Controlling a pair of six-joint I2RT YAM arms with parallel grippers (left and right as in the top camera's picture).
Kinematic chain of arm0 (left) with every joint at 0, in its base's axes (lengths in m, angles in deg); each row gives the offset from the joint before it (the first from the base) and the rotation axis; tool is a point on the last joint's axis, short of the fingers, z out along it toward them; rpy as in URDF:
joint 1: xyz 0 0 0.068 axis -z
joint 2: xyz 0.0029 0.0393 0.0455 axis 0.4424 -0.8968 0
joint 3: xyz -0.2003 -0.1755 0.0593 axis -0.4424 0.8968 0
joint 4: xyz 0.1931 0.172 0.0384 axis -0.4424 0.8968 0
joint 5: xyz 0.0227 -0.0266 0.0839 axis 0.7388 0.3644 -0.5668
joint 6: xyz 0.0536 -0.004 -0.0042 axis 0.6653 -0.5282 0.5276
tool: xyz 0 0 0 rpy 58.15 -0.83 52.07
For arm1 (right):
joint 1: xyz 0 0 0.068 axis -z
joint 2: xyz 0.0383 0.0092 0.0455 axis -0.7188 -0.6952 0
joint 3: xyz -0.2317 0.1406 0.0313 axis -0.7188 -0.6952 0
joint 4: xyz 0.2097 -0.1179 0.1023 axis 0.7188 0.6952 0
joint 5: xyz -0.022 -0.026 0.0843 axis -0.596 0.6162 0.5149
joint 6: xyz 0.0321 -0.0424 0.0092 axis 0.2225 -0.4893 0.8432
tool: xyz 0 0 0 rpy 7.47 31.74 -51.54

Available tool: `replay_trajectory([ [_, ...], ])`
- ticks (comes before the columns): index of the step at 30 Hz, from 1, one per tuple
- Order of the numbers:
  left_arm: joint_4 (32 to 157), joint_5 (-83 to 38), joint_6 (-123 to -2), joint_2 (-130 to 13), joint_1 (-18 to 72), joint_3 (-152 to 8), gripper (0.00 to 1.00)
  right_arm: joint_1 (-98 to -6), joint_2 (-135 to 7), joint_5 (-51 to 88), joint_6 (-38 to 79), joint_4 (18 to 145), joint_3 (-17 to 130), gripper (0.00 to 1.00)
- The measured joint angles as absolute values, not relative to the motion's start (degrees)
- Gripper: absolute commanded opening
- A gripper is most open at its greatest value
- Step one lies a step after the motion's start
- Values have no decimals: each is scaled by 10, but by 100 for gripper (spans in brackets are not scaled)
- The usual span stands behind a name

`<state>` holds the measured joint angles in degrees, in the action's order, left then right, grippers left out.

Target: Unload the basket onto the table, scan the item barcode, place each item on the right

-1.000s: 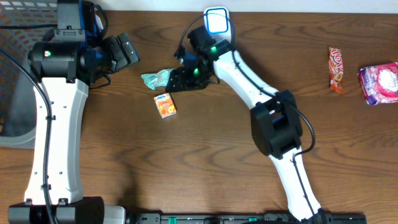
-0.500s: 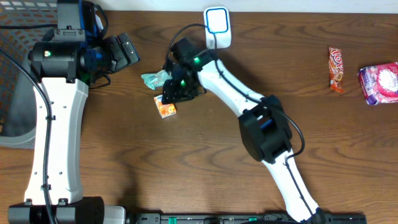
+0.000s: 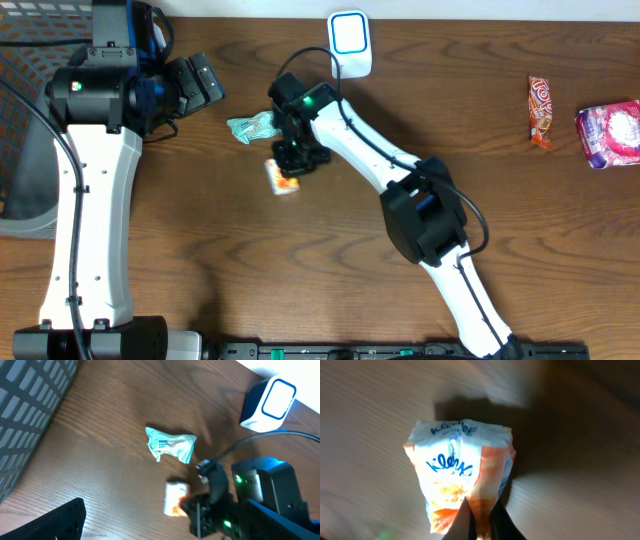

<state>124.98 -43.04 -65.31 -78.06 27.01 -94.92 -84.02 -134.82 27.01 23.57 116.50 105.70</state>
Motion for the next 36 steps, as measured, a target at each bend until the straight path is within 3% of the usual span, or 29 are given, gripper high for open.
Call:
replay_trajectory([
  [2, 1250, -430, -653, -781, 270, -949, 98, -833, -1339, 222, 237, 1212, 1056, 17],
  [3, 1250, -430, -653, -781, 270, -949, 98, -827, -1335, 194, 238, 1228, 1055, 34],
  [4, 1250, -430, -653, -781, 270, -949, 98, -819, -1328, 155, 237, 1248, 1053, 63],
  [5, 1250, -430, -653, -781, 270, -949, 98, -811, -1324, 133, 237, 1256, 1051, 75],
  [7, 1250, -430, -653, -781, 270, -949, 98, -793, -1306, 90, 228, 1266, 1048, 84],
  [10, 1250, -430, -653, -781, 270, -949, 98, -769, -1270, 60, 209, 1267, 1047, 83],
  [13, 1250, -430, -653, -781, 270, -949, 98, -764, -1237, 58, 191, 1267, 1047, 75],
  [20, 1250, -430, -653, -781, 270, -949, 98, -810, -1234, 66, 172, 1254, 1048, 63],
  [32, 1250, -430, -653, -781, 270, -949, 98, -933, -1323, -77, 187, 1232, 1048, 59],
  [36, 1250, -430, -653, -781, 270, -949, 98, -932, -1344, -99, 192, 1230, 1048, 43],
])
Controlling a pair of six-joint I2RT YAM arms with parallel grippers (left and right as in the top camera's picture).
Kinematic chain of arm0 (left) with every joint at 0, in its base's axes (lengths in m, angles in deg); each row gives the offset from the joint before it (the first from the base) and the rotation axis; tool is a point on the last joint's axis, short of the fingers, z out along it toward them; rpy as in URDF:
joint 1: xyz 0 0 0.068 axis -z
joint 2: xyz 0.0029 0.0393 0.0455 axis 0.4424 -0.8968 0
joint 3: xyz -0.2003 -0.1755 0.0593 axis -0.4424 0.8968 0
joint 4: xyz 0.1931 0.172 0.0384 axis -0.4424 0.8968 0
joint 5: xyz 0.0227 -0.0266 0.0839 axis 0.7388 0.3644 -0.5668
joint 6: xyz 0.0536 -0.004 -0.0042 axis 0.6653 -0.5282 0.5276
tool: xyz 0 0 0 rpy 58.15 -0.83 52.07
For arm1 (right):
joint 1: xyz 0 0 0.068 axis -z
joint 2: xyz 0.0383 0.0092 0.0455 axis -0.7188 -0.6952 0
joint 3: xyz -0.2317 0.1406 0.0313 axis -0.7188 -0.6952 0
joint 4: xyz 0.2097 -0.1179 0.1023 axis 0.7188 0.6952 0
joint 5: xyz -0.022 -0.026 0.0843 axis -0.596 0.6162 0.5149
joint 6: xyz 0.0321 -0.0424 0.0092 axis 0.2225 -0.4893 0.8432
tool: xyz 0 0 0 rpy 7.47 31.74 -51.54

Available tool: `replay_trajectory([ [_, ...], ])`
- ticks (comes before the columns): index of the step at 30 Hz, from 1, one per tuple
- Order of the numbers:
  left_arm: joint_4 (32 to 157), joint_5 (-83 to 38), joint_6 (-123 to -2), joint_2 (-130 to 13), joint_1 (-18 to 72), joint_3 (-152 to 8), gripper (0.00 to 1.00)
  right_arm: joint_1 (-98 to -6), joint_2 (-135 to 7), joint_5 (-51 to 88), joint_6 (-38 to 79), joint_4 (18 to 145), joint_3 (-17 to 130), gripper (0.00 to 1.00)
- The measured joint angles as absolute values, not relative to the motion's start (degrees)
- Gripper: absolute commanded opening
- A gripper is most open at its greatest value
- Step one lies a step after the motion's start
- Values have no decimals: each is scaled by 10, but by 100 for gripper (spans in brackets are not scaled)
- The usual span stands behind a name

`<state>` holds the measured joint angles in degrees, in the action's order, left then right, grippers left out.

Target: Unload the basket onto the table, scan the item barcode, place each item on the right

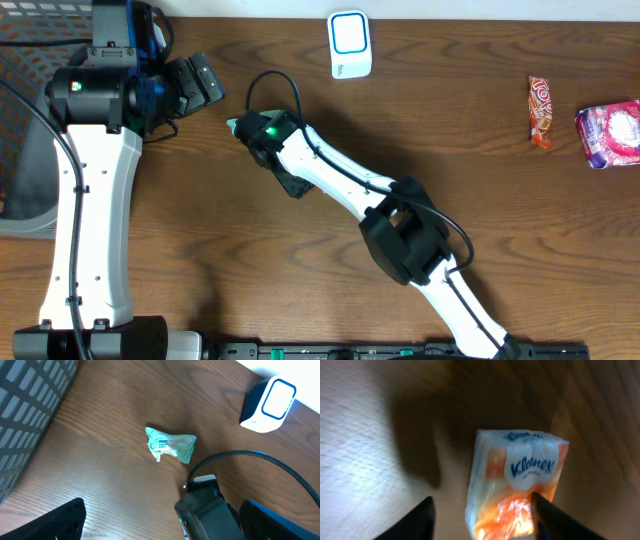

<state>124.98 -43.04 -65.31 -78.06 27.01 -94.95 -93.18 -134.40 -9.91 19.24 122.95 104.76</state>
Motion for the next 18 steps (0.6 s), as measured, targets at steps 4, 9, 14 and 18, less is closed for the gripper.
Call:
replay_trajectory([
  [4, 1250, -430, -653, -781, 270, -949, 98, -925, -1356, -111, 194, 1230, 1047, 1],
  [9, 1250, -430, -653, -781, 270, -949, 98, -916, -1353, -97, 190, 1230, 1050, 1],
  [14, 1250, -430, -653, -781, 270, -949, 98, -883, -1336, -18, 166, 1228, 1050, 1],
  [18, 1250, -430, -653, -781, 270, -949, 98, -809, -1298, 158, 114, 1217, 1050, 1],
])
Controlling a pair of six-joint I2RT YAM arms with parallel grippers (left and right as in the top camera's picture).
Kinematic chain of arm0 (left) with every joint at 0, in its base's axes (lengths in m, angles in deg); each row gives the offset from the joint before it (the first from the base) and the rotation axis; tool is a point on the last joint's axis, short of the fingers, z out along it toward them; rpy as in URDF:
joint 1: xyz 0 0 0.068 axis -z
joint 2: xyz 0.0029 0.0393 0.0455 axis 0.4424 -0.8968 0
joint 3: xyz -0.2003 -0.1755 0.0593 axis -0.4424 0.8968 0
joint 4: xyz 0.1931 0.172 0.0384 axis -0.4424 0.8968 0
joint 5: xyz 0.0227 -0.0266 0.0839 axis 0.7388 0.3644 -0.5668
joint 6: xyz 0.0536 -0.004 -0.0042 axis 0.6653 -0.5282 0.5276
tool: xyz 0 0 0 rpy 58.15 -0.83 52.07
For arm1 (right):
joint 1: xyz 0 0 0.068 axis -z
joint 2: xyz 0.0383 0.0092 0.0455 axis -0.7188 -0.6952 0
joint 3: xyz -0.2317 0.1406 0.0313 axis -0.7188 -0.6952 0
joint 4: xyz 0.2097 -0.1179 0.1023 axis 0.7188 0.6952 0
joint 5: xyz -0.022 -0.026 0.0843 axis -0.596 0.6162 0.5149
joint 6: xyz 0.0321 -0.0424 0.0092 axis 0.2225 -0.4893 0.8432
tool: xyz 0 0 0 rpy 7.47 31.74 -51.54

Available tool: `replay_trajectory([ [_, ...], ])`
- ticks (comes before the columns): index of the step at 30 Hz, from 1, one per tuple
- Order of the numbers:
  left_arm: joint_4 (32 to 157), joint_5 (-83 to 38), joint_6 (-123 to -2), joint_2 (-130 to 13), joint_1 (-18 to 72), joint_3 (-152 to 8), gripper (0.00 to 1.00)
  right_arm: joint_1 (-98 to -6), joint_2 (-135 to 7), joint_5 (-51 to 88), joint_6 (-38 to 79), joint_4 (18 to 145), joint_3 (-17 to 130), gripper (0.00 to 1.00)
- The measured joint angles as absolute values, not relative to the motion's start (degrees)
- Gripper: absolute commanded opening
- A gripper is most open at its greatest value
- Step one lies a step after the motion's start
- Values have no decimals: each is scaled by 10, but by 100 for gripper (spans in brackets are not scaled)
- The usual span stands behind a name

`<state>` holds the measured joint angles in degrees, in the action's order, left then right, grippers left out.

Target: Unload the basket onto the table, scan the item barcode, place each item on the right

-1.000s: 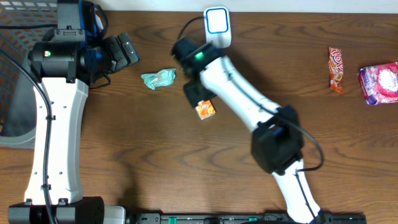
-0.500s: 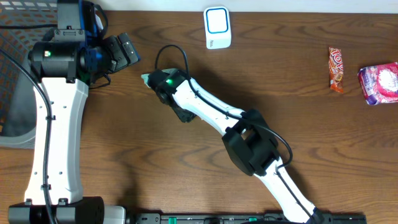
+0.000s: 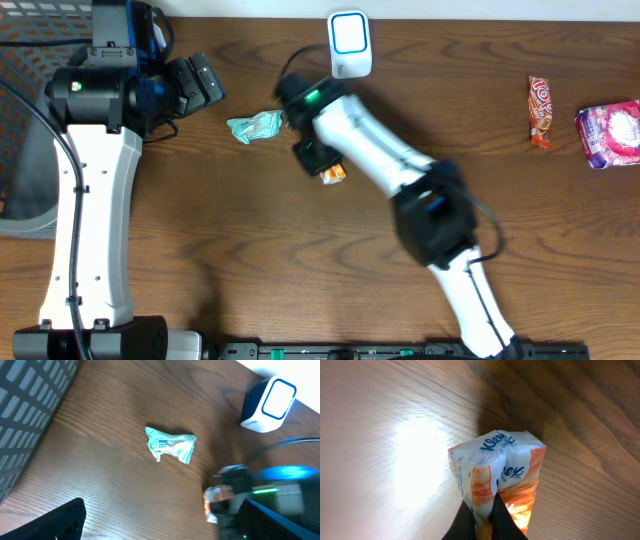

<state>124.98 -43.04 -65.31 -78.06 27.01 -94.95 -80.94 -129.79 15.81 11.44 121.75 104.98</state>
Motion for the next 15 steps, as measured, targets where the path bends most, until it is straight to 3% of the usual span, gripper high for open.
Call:
replay_trajectory([
  [7, 1250, -430, -653, -781, 270, -949, 98, -644, -1251, 488, 15, 1228, 1047, 3],
  [15, 1250, -430, -653, -781, 270, -949, 98, -567, -1267, 711, -52, 1164, 902, 15],
])
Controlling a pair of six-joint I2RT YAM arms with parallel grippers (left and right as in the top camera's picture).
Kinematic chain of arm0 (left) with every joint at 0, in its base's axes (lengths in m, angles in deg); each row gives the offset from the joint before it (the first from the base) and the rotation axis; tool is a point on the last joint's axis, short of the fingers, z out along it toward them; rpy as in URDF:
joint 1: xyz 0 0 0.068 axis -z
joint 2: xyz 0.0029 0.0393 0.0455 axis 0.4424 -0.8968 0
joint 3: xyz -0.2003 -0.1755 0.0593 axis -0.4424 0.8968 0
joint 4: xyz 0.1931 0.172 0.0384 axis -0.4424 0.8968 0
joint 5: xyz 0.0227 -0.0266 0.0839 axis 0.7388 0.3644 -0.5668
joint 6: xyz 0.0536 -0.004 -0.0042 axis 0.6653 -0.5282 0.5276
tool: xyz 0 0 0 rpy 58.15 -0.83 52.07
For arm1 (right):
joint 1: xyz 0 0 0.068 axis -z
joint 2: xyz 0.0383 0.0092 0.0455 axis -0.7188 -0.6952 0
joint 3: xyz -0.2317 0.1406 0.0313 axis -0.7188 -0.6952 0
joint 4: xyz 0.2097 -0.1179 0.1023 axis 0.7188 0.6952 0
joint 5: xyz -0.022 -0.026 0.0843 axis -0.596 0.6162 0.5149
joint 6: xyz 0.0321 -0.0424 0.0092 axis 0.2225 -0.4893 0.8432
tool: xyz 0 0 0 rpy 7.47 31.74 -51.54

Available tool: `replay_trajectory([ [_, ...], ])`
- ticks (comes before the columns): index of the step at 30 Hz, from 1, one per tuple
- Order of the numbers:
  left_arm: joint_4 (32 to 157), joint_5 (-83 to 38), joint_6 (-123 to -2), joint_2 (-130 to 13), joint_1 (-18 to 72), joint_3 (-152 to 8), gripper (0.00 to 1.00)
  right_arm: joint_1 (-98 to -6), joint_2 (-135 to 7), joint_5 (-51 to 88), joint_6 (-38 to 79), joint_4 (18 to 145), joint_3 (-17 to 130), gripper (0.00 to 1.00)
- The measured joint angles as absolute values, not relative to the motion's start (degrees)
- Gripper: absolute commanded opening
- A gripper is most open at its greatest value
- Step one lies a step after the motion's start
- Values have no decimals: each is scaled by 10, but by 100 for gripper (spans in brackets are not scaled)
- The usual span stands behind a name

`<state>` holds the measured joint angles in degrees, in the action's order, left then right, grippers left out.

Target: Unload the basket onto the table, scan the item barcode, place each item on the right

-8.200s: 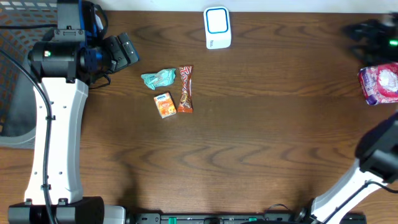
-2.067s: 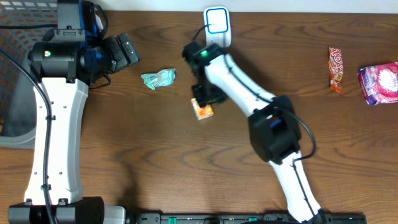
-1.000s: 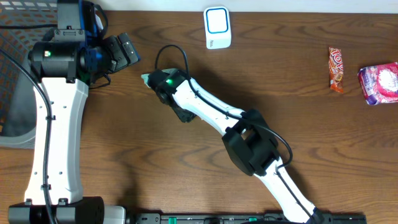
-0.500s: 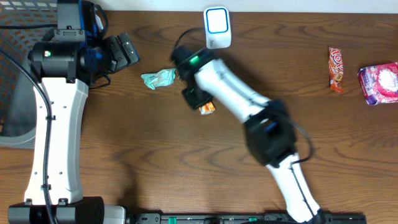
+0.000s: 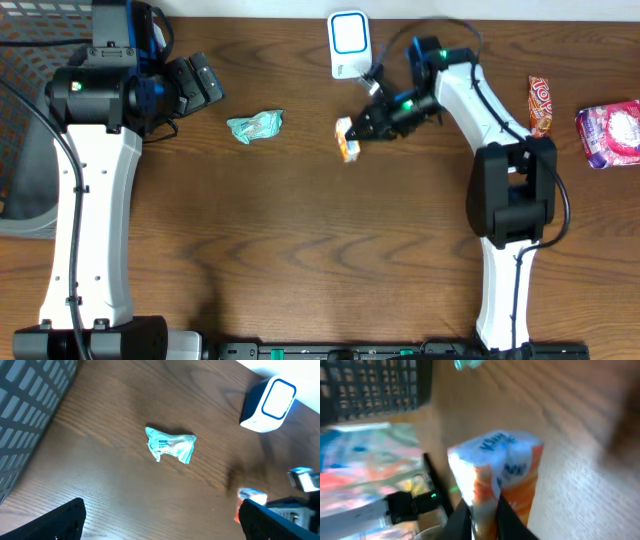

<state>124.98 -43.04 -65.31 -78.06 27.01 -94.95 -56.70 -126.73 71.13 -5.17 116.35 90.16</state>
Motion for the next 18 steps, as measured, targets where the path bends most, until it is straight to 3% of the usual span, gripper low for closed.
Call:
replay_trajectory([
  [8, 1250, -430, -653, -781, 270, -949, 98, -489, -1286, 638, 3, 1136, 817, 18],
  [18, 1250, -430, -653, -781, 270, -949, 98, -472, -1260, 519, 23, 1223, 906, 26],
])
